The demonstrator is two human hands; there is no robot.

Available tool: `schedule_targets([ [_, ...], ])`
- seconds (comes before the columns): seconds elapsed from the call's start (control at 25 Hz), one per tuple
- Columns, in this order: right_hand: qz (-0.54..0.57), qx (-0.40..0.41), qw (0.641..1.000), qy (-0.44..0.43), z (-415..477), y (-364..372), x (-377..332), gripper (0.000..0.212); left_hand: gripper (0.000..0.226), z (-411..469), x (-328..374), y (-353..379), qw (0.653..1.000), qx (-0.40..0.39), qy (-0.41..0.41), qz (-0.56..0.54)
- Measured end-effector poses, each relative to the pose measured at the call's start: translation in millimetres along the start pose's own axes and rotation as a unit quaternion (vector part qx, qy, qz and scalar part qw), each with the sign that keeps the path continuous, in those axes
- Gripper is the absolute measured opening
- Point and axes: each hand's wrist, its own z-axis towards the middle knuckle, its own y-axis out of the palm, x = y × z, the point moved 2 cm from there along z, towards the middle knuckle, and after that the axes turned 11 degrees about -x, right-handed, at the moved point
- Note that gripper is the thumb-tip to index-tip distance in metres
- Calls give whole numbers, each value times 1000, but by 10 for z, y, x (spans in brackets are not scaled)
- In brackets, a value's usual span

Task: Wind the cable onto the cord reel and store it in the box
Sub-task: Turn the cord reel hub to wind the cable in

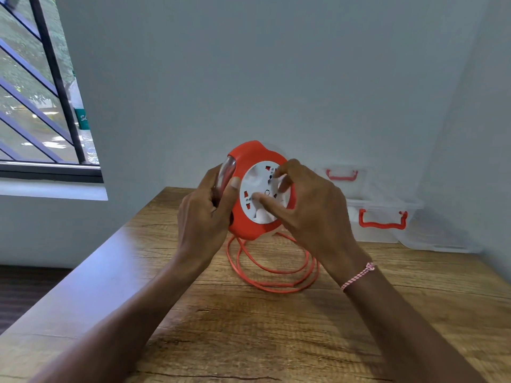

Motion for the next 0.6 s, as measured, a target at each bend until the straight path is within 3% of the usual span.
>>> schedule_targets([
  [0.08, -70, -42, 994, -68, -13, -28, 24, 54, 54, 8, -4, -14, 1000, -1, 0, -7],
  [0.2, -128, -52, 985, -102, -34, -50, 22, 64, 33, 12, 11, -29, 999, -7, 2, -32],
  [0.48, -157, -29, 976, -152, -51, -37, -51, 58, 26, 1, 36, -34, 999, -16, 5, -43],
  [0.6, -103, -15, 992, -70, -26, -16, -90, 64, 46, -21, 63, -15, 1000, -8, 14, -21],
])
